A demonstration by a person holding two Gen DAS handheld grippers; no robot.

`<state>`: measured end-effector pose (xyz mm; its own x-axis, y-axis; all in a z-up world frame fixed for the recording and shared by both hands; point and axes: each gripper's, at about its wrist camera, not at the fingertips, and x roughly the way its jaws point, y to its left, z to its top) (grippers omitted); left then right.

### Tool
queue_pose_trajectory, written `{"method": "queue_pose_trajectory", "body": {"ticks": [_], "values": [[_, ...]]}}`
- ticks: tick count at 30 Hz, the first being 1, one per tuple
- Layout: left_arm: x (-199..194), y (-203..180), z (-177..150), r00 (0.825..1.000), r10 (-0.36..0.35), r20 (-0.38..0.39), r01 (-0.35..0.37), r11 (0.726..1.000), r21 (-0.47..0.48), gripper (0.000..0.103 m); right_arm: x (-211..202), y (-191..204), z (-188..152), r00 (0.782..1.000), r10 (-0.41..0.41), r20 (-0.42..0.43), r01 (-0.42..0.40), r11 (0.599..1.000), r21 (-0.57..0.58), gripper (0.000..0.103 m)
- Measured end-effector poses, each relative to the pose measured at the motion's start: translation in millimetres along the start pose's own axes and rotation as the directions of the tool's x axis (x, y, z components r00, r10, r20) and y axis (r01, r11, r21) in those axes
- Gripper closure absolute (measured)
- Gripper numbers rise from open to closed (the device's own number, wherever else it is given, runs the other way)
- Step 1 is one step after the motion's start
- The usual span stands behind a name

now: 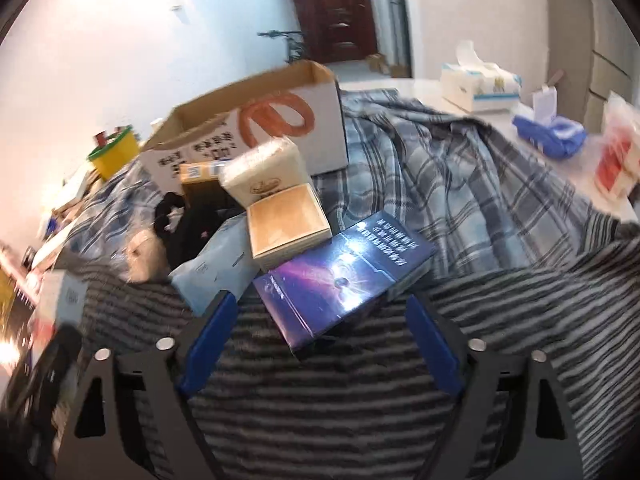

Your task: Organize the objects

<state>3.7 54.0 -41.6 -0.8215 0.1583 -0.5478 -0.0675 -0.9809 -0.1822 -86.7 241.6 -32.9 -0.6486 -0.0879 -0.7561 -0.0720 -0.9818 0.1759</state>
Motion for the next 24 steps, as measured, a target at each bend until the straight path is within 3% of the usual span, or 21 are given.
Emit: {"method": "queue_pose_trajectory", "body": {"ticks": [7, 9, 12, 17, 22, 24], "values": [[3.8, -2.5, 2.5, 1.0, -0.011, -0.001, 0.011, 1.0, 0.01, 0.043, 20.2, 9.4, 0.2, 0.989, -0.146, -0.001, 0.145, 0.983, 0.111, 0.016], [4.5, -2.5, 2.7, 1.0, -0.01, 0.0, 0.01, 1.0, 0.004, 0.043, 16.2, 8.0, -1.4, 0.991, -0.132, 0.018, 0.129, 0.985, 0.111, 0.034], [6.2, 0.5, 2.8, 1.0, -0.011, -0.003, 0.011, 1.0, -0.005, 0.043, 8.7, 7.6, -2.4, 0.995, -0.102, 0.019, 0.101, 0.992, 0.069, 0.042], [5.5, 0.3, 2.2, 1.0, -0.016, -0.008, 0.016, 1.0, -0.001, 0.043, -10.4, 10.3, -18.0, 0.998, -0.06, 0.016, 0.061, 0.997, -0.047, 0.046], [-2.7, 2.3, -0.7, 1.0, -0.013, -0.001, 0.013, 1.0, 0.004, 0.043, -37.2, 9.3, -42.2, 0.997, 0.067, -0.032, -0.071, 0.984, -0.163, 0.046], [-3.5, 1.5, -2.1, 1.0, -0.013, -0.004, 0.013, 1.0, 0.004, 0.043, -43.4, 5.0, -50.1, 0.996, 0.072, -0.051, -0.08, 0.979, -0.188, 0.046]]}}
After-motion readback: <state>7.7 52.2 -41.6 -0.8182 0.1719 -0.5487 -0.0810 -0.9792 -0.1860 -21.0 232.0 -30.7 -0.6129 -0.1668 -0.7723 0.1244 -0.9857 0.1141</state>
